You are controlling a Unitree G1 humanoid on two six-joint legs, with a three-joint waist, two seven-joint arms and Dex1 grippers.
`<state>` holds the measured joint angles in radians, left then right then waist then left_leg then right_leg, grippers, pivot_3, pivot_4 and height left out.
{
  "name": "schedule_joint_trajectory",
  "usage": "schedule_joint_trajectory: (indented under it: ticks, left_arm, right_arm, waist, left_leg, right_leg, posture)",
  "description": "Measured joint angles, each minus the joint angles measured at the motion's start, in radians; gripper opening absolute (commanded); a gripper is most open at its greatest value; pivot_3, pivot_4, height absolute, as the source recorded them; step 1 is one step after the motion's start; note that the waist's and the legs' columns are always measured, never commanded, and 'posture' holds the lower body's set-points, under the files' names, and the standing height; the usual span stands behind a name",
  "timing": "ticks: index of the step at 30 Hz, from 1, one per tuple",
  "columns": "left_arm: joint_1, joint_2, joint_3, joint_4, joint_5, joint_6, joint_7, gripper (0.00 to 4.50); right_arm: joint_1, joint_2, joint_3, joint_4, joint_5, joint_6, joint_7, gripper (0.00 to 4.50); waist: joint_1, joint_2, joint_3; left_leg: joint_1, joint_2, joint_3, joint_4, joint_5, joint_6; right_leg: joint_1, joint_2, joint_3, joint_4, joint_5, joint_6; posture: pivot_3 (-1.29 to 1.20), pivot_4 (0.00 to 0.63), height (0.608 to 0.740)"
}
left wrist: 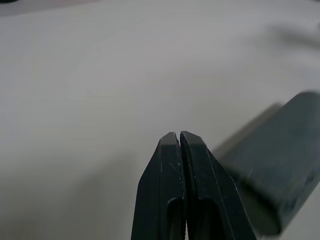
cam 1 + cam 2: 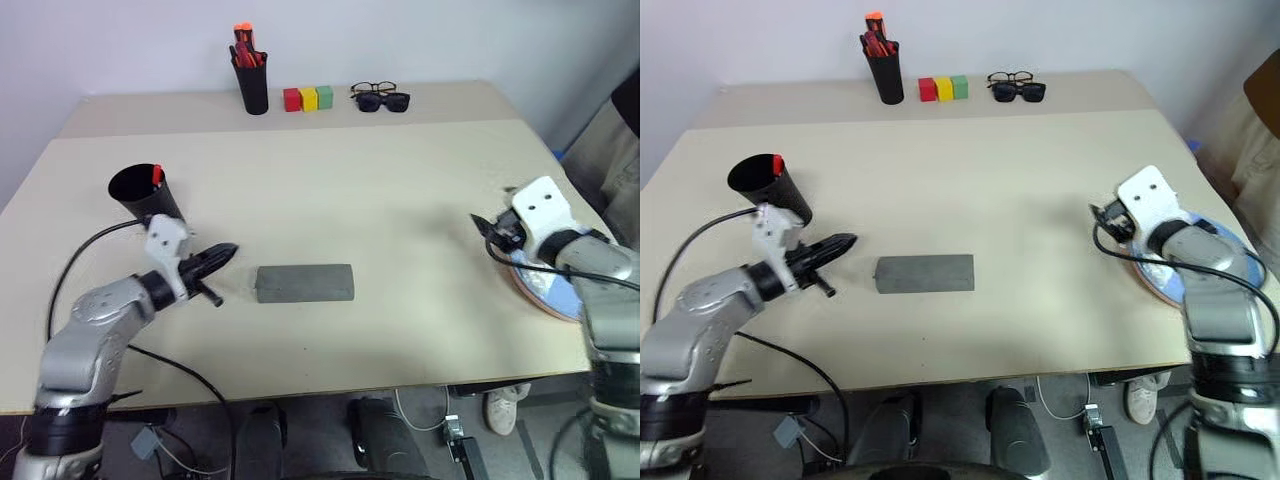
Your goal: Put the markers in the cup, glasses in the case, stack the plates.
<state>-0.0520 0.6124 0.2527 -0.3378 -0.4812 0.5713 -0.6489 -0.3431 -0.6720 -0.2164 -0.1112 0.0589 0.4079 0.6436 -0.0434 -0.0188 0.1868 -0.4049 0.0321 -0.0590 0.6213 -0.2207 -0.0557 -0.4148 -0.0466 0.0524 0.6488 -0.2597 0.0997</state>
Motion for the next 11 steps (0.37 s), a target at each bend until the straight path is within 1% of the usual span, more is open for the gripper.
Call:
schedule_joint_trajectory:
  ticks: [4, 7, 11]
  left_arm:
    - [0.128, -0.025, 0.111, -0.042, 0.014, -0.022, 0.07, 0.0]
    - [0.193, -0.043, 0.189, -0.047, 0.034, -0.054, 0.122, 0.0]
    - [0.218, -0.063, 0.213, -0.061, 0.036, -0.081, 0.148, 0.0]
  right_arm:
    - [-0.025, 0.029, 0.009, 0.025, 0.123, 0.013, 0.086, 3.45]
    - [-0.028, 0.034, 0.037, 0.041, 0.166, 0.034, 0.13, 3.45]
    - [-0.056, 0.037, 0.092, 0.113, 0.173, 0.024, 0.157, 3.45]
  waist:
    - [0.009, -0.001, 0.0]
    - [0.008, -0.001, 0.0]
    - [0.007, 0.0, 0.0]
  left_leg:
    - [0.0, 0.0, 0.0, 0.0, 0.0, 0.0]
    - [0.0, 0.0, 0.0, 0.001, 0.0, 0.0]
    - [0.0, 0.0, 0.0, 0.001, 0.0, 0.0]
  right_leg:
    - [0.001, 0.0, -0.001, -0.001, 0.0, 0.0]
    - [0.001, 0.0, -0.001, -0.001, -0.001, -0.003]
    - [0.001, 0.0, 0.0, -0.001, -0.002, -0.004]
  posture:
    - [0.0, 0.15, 0.74]
    - [0.0, 0.15, 0.74]
    - [0.0, 0.15, 0.74]
